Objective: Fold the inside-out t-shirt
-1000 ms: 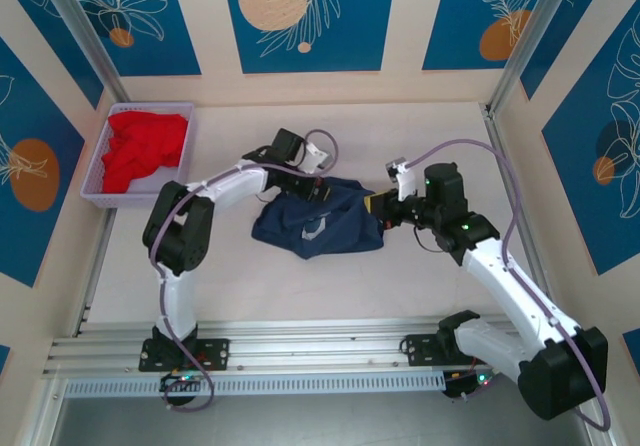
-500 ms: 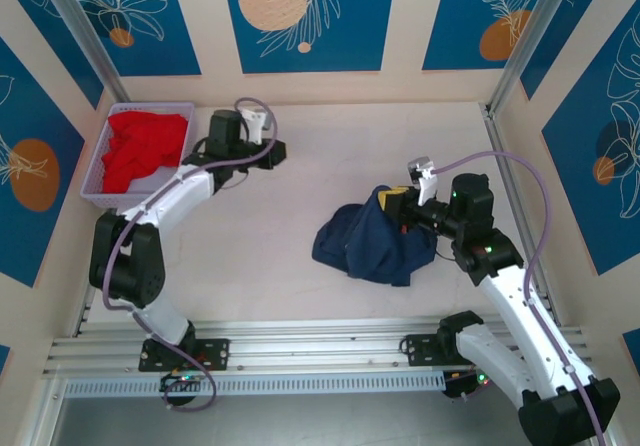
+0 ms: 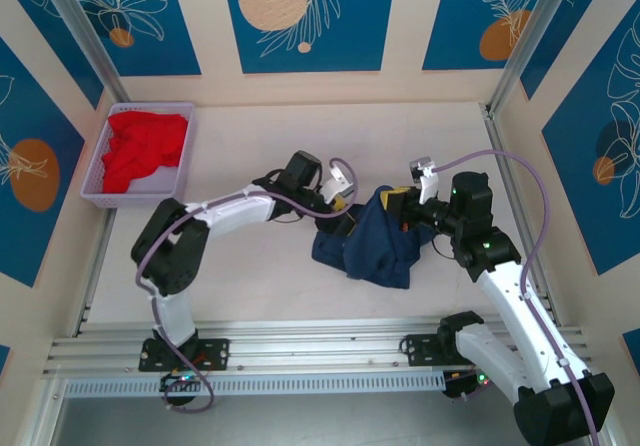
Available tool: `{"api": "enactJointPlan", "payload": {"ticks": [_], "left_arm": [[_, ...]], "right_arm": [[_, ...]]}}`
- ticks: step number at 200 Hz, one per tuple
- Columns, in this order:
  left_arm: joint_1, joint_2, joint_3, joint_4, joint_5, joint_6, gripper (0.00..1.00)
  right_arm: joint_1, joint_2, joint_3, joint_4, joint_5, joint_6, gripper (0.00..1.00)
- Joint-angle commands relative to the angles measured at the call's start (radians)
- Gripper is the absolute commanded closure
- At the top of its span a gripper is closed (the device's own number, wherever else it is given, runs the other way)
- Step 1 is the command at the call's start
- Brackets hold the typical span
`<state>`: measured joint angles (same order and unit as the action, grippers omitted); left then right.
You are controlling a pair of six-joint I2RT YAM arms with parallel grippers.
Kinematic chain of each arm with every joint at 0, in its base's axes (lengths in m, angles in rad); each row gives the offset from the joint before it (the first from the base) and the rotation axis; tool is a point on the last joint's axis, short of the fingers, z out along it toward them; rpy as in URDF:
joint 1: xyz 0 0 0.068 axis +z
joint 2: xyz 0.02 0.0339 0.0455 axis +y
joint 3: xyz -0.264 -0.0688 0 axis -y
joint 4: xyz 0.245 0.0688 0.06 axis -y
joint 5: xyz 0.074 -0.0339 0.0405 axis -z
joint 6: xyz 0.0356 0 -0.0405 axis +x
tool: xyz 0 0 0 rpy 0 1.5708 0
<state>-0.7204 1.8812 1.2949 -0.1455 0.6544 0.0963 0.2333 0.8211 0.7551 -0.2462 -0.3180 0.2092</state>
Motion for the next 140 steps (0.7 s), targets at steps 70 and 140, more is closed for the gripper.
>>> {"api": "enactJointPlan", "payload": {"ticks": [70, 140], "left_arm": [[0.169, -0.134, -0.074, 0.318, -0.082, -0.410, 1.00], [0.327, -0.543, -0.313, 0.147, -0.174, -0.390, 1.00]], "right_arm": [[-0.019, -0.045, 0.077, 0.053, -0.066, 0.043, 1.00], [0.008, 0.105, 0.200, -0.071, 0.030, 0.104, 1.00]]}}
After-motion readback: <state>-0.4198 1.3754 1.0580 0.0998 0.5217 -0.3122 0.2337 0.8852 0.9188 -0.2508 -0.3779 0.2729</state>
